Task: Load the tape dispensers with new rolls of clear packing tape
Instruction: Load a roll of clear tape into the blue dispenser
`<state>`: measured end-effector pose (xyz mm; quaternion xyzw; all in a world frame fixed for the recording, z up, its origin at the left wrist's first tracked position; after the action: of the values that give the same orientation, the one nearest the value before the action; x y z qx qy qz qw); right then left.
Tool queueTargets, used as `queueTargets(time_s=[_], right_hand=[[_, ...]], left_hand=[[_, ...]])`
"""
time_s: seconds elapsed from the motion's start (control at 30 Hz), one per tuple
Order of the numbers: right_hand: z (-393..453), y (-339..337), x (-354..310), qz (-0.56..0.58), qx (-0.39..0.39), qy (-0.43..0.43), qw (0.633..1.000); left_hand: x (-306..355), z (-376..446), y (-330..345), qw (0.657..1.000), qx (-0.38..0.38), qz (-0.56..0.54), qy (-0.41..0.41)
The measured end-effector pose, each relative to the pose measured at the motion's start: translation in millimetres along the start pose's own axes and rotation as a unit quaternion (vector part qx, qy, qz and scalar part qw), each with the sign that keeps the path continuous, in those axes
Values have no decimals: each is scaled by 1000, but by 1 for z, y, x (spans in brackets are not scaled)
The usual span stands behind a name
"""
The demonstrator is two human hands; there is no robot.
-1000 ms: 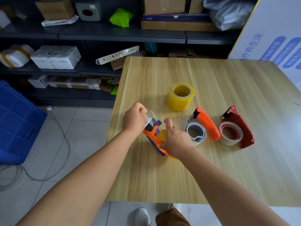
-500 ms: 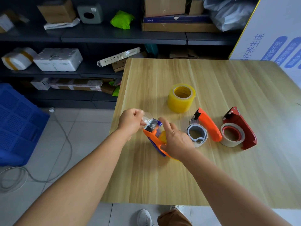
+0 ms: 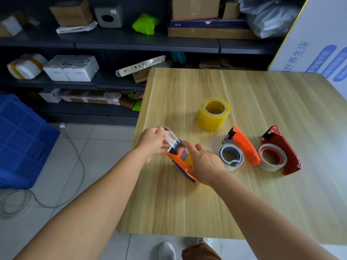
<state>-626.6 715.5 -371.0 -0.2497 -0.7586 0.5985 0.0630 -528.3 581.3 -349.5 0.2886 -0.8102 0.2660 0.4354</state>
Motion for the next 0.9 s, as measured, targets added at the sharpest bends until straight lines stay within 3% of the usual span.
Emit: queueTargets(time_s=[0.17,0.27,0.37,0.9], right_hand=[[1,1,-1,-13,1,2,1000],[2,3,-3,-24,0,7,1000],[4,5,-1,-21,3,24,999],[4,0,3,-41,-20,81,996]], left_hand=[[-1,6,2,994,-34,98,25],[0,7,5,985,0,168,46],[2,10,6,987,46,140,59],[5,16,14,981,71,169,67]])
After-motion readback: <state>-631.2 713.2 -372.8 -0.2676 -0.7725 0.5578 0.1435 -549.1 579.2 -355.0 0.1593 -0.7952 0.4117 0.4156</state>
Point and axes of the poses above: each hand's wrist, its own z-axis towards the middle knuckle, its own y-axis out of the palm, x = y × z, the point moved 3 cm from there along z, towards the middle knuckle, and after that the axes turned 4 degrees about -x, right-handed, at the moved point
